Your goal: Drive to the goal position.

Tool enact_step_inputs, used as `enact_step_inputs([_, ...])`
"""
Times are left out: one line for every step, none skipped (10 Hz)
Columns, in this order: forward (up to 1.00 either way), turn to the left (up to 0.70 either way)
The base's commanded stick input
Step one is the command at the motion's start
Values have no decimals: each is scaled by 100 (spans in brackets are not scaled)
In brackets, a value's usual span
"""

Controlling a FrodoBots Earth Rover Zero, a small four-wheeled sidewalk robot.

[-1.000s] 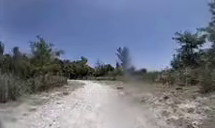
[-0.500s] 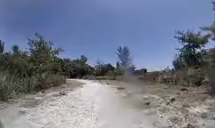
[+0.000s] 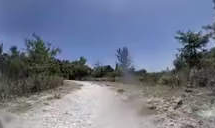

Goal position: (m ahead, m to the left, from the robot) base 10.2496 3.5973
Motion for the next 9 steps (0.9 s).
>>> enact_step_inputs([45, 0])
enact_step_inputs([45, 0])
enact_step_inputs([45, 0])
enact_step_inputs([45, 0])
enact_step_inputs([45, 0])
enact_step_inputs([45, 0])
enact_step_inputs([45, 0])
enact_step_inputs([45, 0])
enact_step_inputs([45, 0])
